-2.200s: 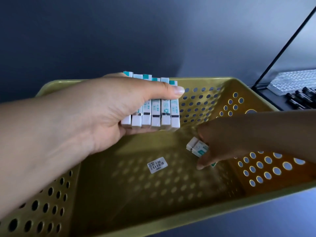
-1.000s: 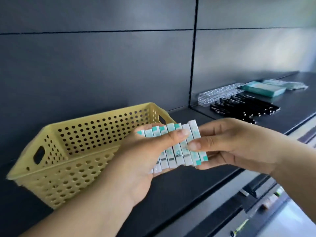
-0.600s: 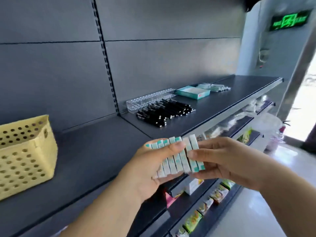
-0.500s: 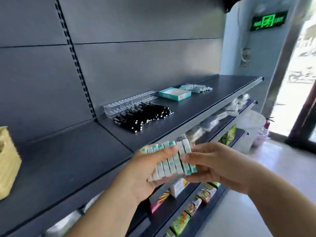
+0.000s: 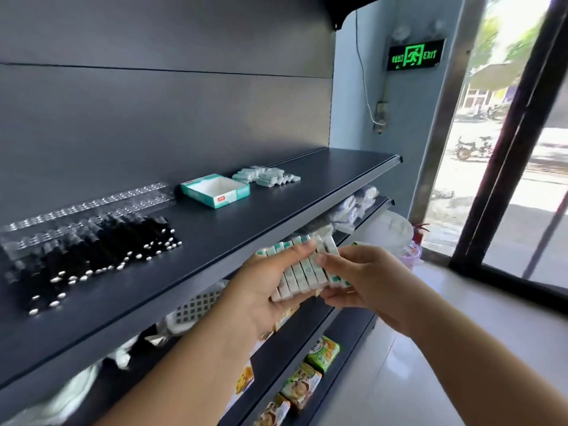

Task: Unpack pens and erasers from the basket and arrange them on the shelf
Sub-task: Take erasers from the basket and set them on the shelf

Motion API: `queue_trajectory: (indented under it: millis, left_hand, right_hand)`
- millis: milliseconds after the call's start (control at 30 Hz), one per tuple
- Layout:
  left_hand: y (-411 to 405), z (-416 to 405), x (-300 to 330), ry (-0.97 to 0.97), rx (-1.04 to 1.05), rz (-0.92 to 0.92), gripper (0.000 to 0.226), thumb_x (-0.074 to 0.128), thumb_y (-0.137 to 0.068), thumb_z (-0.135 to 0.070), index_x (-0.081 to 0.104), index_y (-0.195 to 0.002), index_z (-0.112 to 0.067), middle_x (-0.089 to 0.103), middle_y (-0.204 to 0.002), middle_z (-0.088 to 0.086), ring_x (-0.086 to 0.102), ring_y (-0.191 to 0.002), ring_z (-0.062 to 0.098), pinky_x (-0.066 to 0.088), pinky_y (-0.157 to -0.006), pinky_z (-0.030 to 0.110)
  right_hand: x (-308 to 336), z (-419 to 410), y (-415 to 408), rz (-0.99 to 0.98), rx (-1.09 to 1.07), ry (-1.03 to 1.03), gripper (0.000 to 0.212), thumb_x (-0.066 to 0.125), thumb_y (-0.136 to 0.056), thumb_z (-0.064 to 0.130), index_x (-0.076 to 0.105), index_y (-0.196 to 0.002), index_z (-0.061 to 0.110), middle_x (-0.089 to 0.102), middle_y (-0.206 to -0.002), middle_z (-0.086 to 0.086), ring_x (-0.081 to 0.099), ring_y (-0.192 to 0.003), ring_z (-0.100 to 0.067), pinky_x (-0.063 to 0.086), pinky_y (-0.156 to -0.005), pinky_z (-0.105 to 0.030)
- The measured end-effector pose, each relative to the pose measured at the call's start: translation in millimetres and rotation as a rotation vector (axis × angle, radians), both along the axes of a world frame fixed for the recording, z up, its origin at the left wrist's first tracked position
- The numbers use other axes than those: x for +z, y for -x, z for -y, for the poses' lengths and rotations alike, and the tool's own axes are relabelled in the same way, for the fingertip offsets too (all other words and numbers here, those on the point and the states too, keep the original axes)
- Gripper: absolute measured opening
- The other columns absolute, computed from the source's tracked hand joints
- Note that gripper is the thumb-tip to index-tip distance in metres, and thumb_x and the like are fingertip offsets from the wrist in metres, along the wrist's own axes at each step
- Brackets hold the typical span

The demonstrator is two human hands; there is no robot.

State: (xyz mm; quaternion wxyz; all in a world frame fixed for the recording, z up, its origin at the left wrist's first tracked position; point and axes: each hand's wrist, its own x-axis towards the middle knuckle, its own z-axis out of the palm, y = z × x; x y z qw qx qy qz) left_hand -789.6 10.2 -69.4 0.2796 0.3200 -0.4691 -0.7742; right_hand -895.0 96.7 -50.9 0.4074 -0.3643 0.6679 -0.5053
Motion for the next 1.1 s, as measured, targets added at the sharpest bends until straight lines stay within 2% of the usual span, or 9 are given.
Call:
queue_trajectory:
  millis: [200, 367, 500, 667, 767, 867, 933, 1000, 1100]
  left_hand:
    - [105, 79, 9, 0.019, 0.017, -0.050, 0.036, 0.070, -0.053, -0.024, 0.066, -0.085, -0.006, 0.070, -0.067, 0.009, 0.067, -0.056, 0.016, 0.056, -0.056, 0.026]
    - [160, 133, 20, 0.003, 0.080, -0.046, 0.028, 0.069, -0.058, -0.023, 0.065, -0.080, -0.007, 0.069, -0.063, 0.008, 0.066, -0.054, 0.015, 0.055, -0.050, 0.023]
    - [184, 174, 19, 0.002, 0.203, 0.001, 0.026, 0.071, -0.060, -0.023, 0.066, -0.081, -0.009, 0.070, -0.065, 0.007, 0.067, -0.056, 0.015, 0.056, -0.052, 0.024]
    - [198, 230, 21, 0.035, 0.494, 0.021, 0.021, 0.072, -0.067, -0.022, 0.065, -0.085, -0.013, 0.071, -0.065, 0.003, 0.067, -0.054, 0.012, 0.056, -0.050, 0.022]
    - [208, 262, 20, 0.076, 0.649, 0.040, 0.017, 0.072, -0.070, -0.021, 0.065, -0.084, -0.016, 0.071, -0.065, 0.001, 0.068, -0.056, 0.011, 0.055, -0.055, 0.025]
    - [224, 291, 15, 0.090, 0.801, 0.065, 0.016, 0.073, -0.070, -0.019, 0.064, -0.084, -0.017, 0.072, -0.068, 0.000, 0.068, -0.060, 0.012, 0.055, -0.060, 0.028]
    - [230, 309, 14, 0.091, 0.896, 0.088, 0.011, 0.073, -0.073, -0.017, 0.064, -0.081, -0.017, 0.072, -0.069, 0.001, 0.069, -0.063, 0.013, 0.057, -0.059, 0.028]
    - [231, 331, 12, 0.079, 1.019, 0.111, 0.010, 0.074, -0.074, -0.015, 0.065, -0.079, -0.016, 0.073, -0.077, 0.004, 0.069, -0.074, 0.018, 0.056, -0.060, 0.030]
    - [224, 362, 4, 0.107, 1.213, 0.266, 0.030, 0.079, -0.069, -0.022, 0.064, -0.093, -0.012, 0.070, -0.089, 0.005, 0.065, -0.078, 0.016, 0.053, -0.066, 0.029]
  right_hand:
    - [12, 79, 104, -0.024, 0.022, 0.028, 0.015, 0.060, -0.084, 0.025, 0.064, -0.076, 0.013, 0.067, -0.077, -0.005, 0.066, -0.062, -0.009, 0.057, -0.072, -0.026]
    - [21, 146, 169, -0.023, 0.108, 0.032, 0.016, 0.060, -0.085, 0.024, 0.064, -0.073, 0.013, 0.067, -0.075, -0.005, 0.066, -0.063, -0.011, 0.058, -0.068, -0.023]
    - [12, 202, 203, -0.002, 0.230, 0.046, 0.024, 0.061, -0.085, 0.029, 0.068, -0.090, 0.006, 0.070, -0.091, -0.013, 0.066, -0.068, -0.013, 0.057, -0.076, -0.029]
    - [6, 289, 223, 0.031, 0.401, 0.129, 0.049, 0.061, -0.085, 0.027, 0.052, -0.107, -0.015, 0.055, -0.104, -0.036, 0.064, -0.060, -0.009, 0.055, -0.061, -0.019]
    - [0, 338, 234, 0.066, 0.539, 0.162, 0.046, 0.062, -0.086, 0.027, 0.054, -0.104, -0.015, 0.058, -0.087, -0.022, 0.063, -0.062, -0.010, 0.055, -0.062, -0.019]
    - [-4, 382, 252, 0.068, 0.696, 0.137, 0.039, 0.062, -0.085, 0.029, 0.061, -0.096, -0.008, 0.062, -0.084, -0.011, 0.063, -0.061, -0.007, 0.055, -0.065, -0.021]
    - [-2, 411, 260, 0.003, 0.764, 0.111, 0.034, 0.063, -0.084, 0.031, 0.061, -0.085, -0.002, 0.060, -0.077, -0.006, 0.062, -0.059, -0.007, 0.055, -0.064, -0.020]
    - [0, 441, 263, -0.164, 0.774, 0.129, 0.035, 0.063, -0.083, 0.035, 0.050, -0.065, 0.009, 0.049, -0.061, 0.000, 0.057, -0.057, -0.013, 0.051, -0.058, -0.022]
    - [-6, 482, 259, -0.505, 0.715, 0.220, 0.052, 0.060, -0.083, 0.042, 0.027, -0.052, 0.015, 0.031, -0.049, 0.002, 0.035, -0.050, -0.015, 0.029, -0.049, -0.025]
